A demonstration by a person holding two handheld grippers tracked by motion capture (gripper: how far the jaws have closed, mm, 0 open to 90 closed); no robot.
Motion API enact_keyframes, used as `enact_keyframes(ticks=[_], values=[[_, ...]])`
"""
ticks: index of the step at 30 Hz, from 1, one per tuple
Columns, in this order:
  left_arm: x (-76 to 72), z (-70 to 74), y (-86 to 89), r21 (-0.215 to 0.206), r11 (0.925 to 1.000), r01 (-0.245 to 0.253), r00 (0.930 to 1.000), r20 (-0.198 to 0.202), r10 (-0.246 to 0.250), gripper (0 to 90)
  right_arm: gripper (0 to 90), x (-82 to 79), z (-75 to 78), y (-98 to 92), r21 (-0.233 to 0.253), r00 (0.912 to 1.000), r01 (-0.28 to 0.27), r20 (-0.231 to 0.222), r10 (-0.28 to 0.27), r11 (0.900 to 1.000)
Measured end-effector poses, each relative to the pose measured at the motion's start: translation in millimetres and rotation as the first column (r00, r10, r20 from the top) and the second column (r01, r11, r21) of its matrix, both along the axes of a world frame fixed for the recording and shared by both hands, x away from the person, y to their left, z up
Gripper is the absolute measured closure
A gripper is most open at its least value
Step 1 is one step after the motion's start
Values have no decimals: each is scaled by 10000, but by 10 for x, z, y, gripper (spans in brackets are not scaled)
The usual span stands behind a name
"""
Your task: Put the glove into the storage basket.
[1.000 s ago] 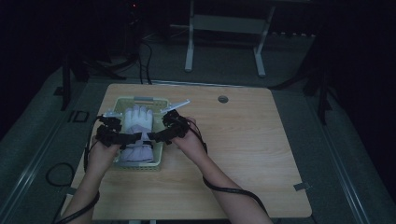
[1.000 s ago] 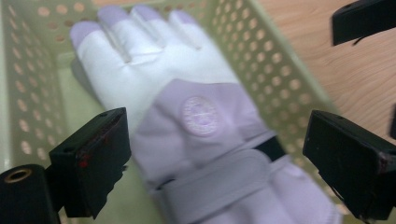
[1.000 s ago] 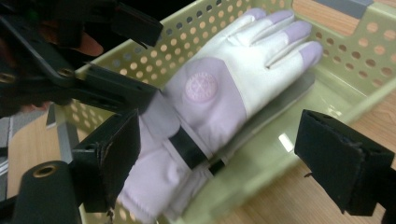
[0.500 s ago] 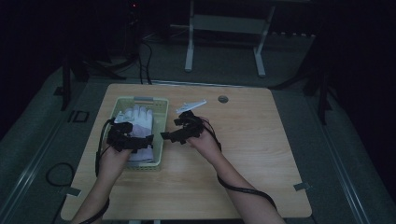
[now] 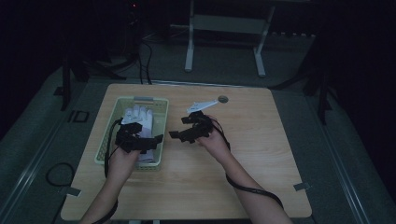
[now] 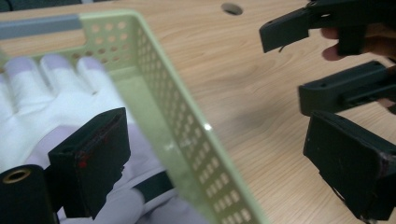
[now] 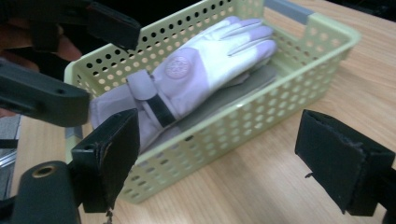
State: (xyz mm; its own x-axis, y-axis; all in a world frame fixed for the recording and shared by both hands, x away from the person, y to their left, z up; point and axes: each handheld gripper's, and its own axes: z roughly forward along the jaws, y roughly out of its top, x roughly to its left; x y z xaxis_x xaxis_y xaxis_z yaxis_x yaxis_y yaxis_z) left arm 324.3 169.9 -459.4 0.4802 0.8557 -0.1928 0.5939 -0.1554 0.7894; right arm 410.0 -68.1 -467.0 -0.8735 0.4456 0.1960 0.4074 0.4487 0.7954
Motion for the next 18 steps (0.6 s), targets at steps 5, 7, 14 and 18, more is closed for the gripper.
enact_keyframes(ticks=[5,7,14,18], values=[[-8,-25,-151,-141,9996,247,9996,126,-246,77,141,21,-21,-151,-56,9999,157,23,-157,9999],[-15,-53,-226,31,9997,252,9996,119,-252,77,140,11,-46,-215,-99,9998,178,27,-177,9998],[-45,-113,-375,-205,9967,791,9969,47,-790,77,141,-46,-102,-449,-133,9990,416,141,-414,9990],[-97,-132,-462,-357,9922,1197,9928,68,-1195,77,141,-93,-117,-590,-227,9986,477,221,-472,9986]])
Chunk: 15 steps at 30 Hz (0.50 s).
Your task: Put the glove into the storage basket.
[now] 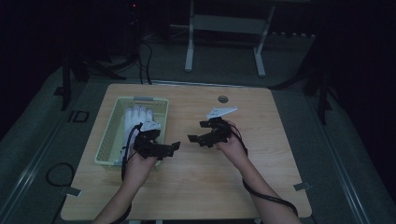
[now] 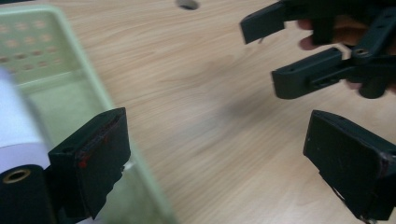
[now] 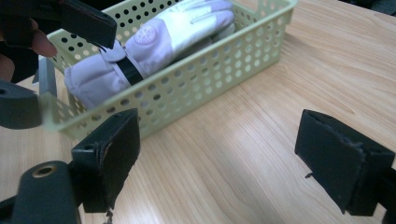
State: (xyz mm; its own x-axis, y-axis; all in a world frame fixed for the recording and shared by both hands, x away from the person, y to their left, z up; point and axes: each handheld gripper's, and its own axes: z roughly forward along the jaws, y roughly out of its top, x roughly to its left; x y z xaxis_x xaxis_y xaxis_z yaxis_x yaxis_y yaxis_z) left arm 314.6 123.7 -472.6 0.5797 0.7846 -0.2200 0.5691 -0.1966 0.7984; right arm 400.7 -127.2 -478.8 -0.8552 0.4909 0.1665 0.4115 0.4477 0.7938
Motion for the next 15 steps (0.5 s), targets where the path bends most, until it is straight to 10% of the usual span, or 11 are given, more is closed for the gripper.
enact_keyframes(ticks=[15], values=[[-206,-171,-419,165,9882,1523,9883,10,-1523,77,141,-153,-153,-478,-252,9994,338,65,-336,9991]])
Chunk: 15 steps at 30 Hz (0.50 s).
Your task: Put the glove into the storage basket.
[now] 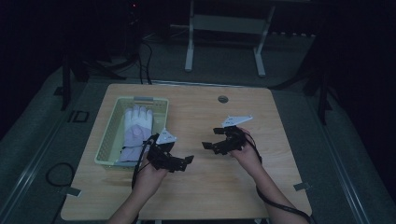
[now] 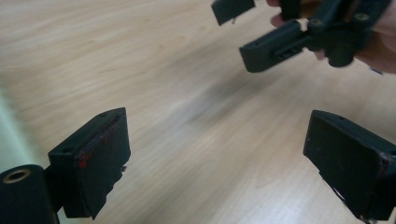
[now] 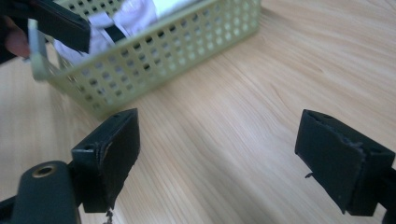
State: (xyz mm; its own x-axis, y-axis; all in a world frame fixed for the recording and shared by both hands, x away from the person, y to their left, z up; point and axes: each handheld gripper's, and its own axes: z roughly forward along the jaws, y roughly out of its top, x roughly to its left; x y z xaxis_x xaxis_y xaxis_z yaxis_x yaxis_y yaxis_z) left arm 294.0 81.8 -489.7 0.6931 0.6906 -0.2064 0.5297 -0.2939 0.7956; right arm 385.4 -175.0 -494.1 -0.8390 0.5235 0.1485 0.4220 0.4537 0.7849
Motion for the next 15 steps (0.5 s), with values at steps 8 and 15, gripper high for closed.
enact_keyframes(ticks=[8,15], values=[[-74,-171,-207,58,9942,1073,9942,-9,-1073,77,141,-88,-186,-172,-200,9999,-46,-135,44,9998],[-124,-346,-368,-100,9825,1858,9824,-186,-1860,77,141,-173,-346,-236,-173,9995,-108,-302,103,9998]])
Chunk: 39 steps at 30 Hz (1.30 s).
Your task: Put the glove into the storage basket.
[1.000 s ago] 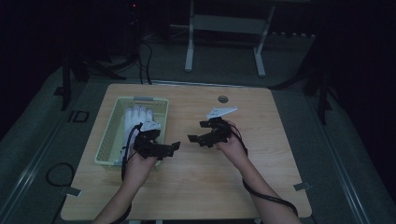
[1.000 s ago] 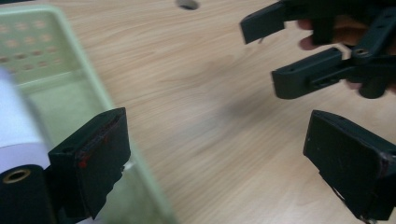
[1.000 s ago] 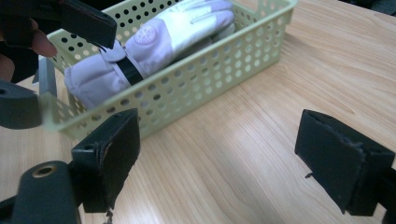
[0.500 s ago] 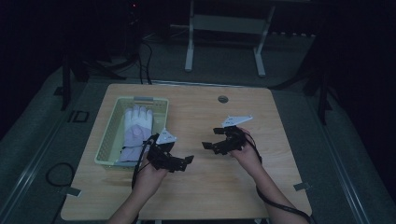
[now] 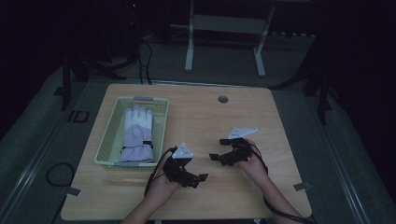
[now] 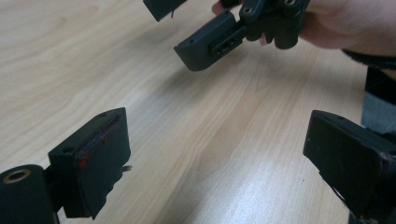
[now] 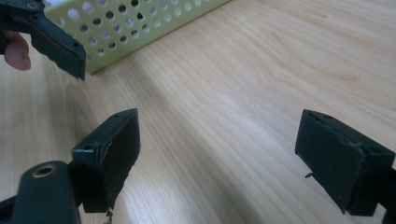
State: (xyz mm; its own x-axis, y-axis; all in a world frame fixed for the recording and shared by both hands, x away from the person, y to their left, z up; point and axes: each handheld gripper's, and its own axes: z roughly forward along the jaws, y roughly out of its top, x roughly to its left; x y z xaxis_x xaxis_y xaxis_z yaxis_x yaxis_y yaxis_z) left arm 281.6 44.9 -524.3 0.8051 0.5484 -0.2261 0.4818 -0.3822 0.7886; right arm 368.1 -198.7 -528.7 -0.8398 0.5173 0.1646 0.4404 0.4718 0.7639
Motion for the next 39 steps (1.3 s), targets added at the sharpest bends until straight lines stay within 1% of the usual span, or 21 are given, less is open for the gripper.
enact_keyframes(ticks=[2,3,6,7,8,9,10,13,14,16,19,20,21,25,26,27,28,30,31,36,39], values=[[-17,-52,-41,-126,9998,128,9999,-57,-129,77,141,-24,-38,-13,-21,10000,-16,-52,16,10000],[-17,-52,-41,-126,9998,128,9999,-57,-129,77,141,-24,-38,-13,-21,10000,-16,-52,16,10000],[-38,-144,-104,103,9995,315,9995,-68,-314,77,141,-86,-99,-55,-22,9997,-200,125,201,9998],[-38,-144,-104,103,9995,315,9995,-68,-314,77,141,-86,-99,-55,-22,9997,-200,125,201,9998],[-46,-187,-122,-54,9993,383,9992,-72,-384,77,141,-124,-131,-92,-62,9995,-230,226,231,9997],[-46,-187,-122,-54,9993,383,9992,-72,-384,77,141,-136,-142,-106,-30,9995,-237,225,237,9997],[-57,-229,-144,-127,9990,421,9991,-65,-422,77,141,-152,-155,-124,56,9994,-250,260,248,9997],[-88,-270,-199,-3,9983,583,9983,47,-583,77,141,-195,-187,-155,90,9993,-216,310,213,9997],[-96,-273,-208,53,9980,633,9980,80,-634,77,141,-217,-201,-158,53,9992,-271,292,269,9996],[-122,-280,-227,25,9979,646,9978,168,-646,76,141,-253,-218,-166,-113,9983,-332,478,337,9994],[-155,-286,-236,-49,9973,737,9970,242,-736,77,141,-307,-236,-200,-134,9976,-421,553,427,9990],[-167,-290,-242,-174,9968,774,9968,195,-771,77,141,-327,-243,-211,-112,9974,-458,560,464,9989],[-174,-294,-250,-171,9963,842,9964,115,-840,77,141,-347,-251,-221,-125,9973,-466,562,472,9988],[-221,-312,-278,-100,9951,987,9949,238,-984,77,141,-412,-307,-263,-104,9977,-405,547,410,9991],[-235,-314,-278,-206,9942,1060,9940,286,-1054,76,141,-420,-322,-274,-76,9978,-370,539,374,9993],[-251,-315,-277,-344,9936,1078,9937,348,-1066,77,141,-428,-334,-285,-114,9978,-344,562,350,9993],[-265,-314,-274,-361,9937,1059,9937,404,-1044,77,141,-436,-342,-297,-126,9977,-287,615,294,9995],[-293,-329,-265,-553,9936,984,9942,484,-958,77,141,-446,-334,-316,9,9972,-196,717,194,9998],[-299,-340,-264,-583,9935,978,9943,472,-951,77,141,-455,-327,-320,85,9969,-155,769,148,9998],[-297,-375,-257,-722,9921,1029,9941,418,-1000,77,141,-474,-342,-319,-188,9956,-202,908,219,9996],[-297,-393,-255,-696,9929,966,9949,362,-943,77,141,-467,-340,-326,-118,9958,-144,906,154,9998]])
